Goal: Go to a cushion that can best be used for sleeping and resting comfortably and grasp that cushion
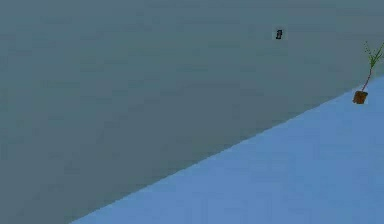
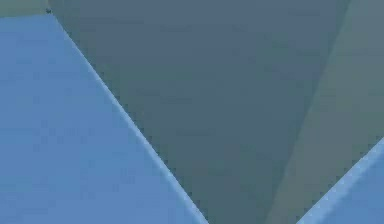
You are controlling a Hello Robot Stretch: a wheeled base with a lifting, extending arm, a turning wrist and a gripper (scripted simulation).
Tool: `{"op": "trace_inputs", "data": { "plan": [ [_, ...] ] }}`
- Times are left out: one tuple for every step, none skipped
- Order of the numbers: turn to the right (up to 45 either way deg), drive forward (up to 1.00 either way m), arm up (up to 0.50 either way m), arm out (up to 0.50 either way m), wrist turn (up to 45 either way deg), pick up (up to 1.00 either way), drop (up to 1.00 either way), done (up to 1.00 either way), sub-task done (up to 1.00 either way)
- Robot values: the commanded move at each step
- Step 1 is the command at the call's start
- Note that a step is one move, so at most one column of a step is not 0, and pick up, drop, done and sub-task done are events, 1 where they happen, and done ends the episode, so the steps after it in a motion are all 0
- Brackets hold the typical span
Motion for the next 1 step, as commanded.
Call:
{"op": "trace_inputs", "data": {
  "plan": [
    [45.0,0.0,0.0,0.0,0.0,0.0,0.0,0.0,0.0]
  ]
}}
